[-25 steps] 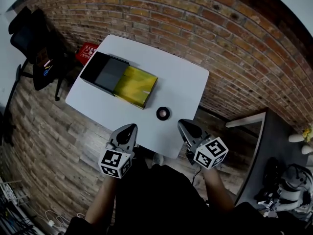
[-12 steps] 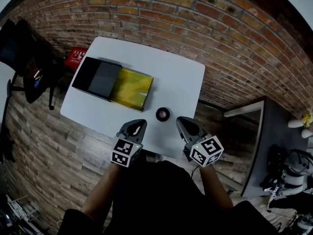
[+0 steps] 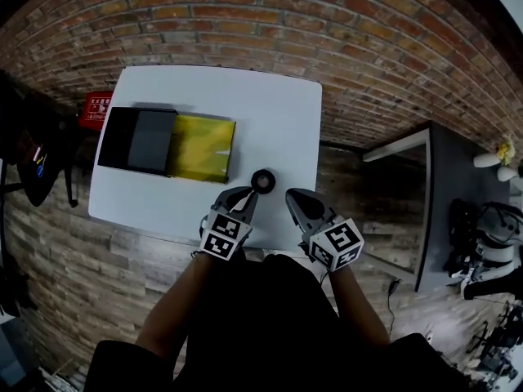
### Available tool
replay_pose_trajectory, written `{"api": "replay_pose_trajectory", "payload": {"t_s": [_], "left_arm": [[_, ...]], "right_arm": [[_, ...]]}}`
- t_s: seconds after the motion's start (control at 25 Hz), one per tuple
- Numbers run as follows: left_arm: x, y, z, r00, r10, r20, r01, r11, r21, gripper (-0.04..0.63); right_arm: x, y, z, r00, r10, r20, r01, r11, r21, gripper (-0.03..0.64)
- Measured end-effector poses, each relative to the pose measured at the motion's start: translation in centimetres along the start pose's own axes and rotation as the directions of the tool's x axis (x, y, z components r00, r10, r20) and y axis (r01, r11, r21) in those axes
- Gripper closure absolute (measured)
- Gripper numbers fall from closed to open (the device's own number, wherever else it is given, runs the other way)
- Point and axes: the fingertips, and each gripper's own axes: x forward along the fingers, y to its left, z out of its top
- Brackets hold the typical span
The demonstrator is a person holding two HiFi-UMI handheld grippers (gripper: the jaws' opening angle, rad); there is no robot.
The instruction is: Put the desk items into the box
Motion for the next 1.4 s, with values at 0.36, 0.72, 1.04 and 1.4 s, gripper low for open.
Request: {"api": "replay_pose_trajectory", "payload": {"t_s": [0.36,0.72,1.04,1.4], "left_arm": [[3.9,0.0,-2.4,0.995,-0.043,-0.095,0.046,0.998,0.032,0.483],[6.8,0.2,-3.4,0.990,-0.021,-0.137,0.029,0.998,0.057,0.319],[8.8,0.6,-4.7,0.981,-0.001,-0.196,0.010,0.999,0.042,0.228],[10.7,0.9,-6.2,0.965,0.034,-0.258,-0.018,0.998,0.064,0.221]], "right_arm": [[-0.2,-0.6,-2.4,0.996,-0.073,-0.052,0.074,0.997,0.029,0.595],[-0.8,-1.3,-3.6,0.993,-0.100,-0.058,0.103,0.993,0.059,0.595],[-1.2,-2.2,-4.6,0.990,-0.118,-0.073,0.124,0.988,0.089,0.595],[-2.6,-3.2,-5.4,0.985,-0.145,-0.092,0.154,0.983,0.099,0.595]]}}
